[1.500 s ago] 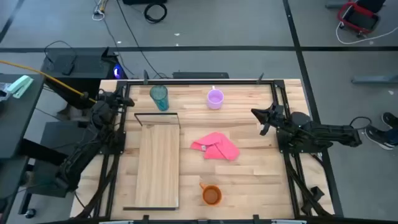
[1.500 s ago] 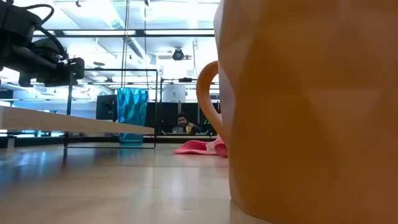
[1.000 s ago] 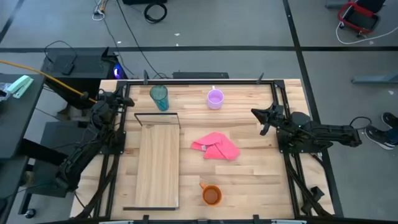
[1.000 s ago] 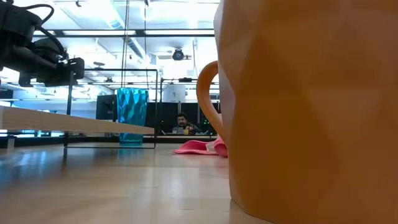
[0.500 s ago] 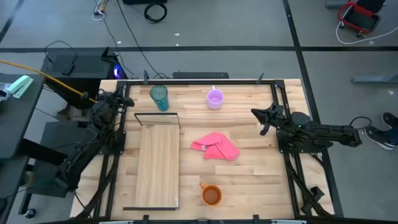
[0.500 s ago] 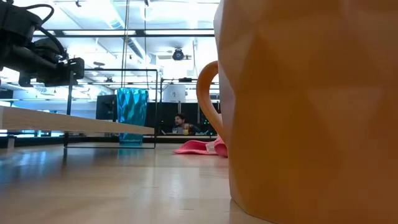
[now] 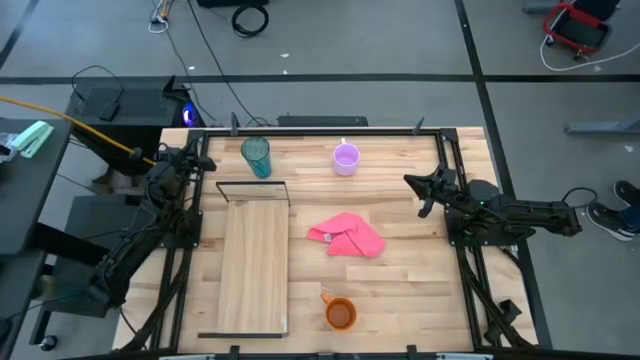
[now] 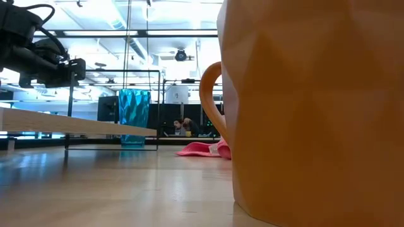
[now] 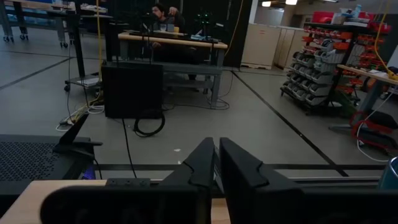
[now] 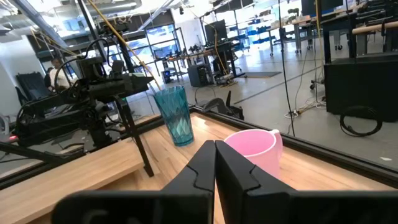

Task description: Stack small to large cups/mugs on shelf

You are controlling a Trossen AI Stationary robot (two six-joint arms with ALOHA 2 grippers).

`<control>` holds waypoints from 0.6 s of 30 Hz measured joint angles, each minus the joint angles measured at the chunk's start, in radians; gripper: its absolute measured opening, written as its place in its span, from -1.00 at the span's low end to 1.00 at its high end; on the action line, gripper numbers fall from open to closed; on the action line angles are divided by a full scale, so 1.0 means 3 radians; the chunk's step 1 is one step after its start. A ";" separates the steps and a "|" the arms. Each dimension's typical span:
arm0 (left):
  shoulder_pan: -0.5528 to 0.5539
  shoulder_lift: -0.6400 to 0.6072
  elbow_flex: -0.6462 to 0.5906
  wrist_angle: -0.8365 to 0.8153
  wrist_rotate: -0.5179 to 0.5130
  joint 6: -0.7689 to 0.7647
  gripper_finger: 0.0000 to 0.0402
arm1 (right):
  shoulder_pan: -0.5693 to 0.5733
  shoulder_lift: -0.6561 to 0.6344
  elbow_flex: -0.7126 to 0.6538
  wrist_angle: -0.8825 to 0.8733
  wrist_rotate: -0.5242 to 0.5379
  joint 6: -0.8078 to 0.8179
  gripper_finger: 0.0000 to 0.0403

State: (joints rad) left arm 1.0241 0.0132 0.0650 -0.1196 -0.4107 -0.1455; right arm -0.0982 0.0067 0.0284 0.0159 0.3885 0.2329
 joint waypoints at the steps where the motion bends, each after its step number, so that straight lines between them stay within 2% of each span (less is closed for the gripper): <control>1: 0.0001 0.0000 0.0000 0.0000 0.0000 0.0000 -0.82 | 0.0001 0.0000 0.0001 0.0001 0.0000 0.0000 -0.92; 8: 0.0001 -0.0001 -0.0001 0.0039 -0.0001 0.0000 -0.86 | 0.0000 0.0000 0.0000 0.0001 0.0000 0.0001 -0.92; 14: 0.0000 -0.0001 -0.0022 0.0336 -0.0003 -0.0059 -0.87 | 0.0001 0.0001 0.0001 0.0000 -0.0001 0.0001 -0.92; 18: 0.0000 0.0000 -0.0022 0.0358 -0.0001 -0.0582 -0.84 | 0.0001 0.0001 0.0000 0.0001 0.0000 -0.0001 -0.92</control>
State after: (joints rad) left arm 1.0241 0.0132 0.0586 -0.0123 -0.4110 -0.3202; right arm -0.0980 0.0069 0.0284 0.0162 0.3885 0.2327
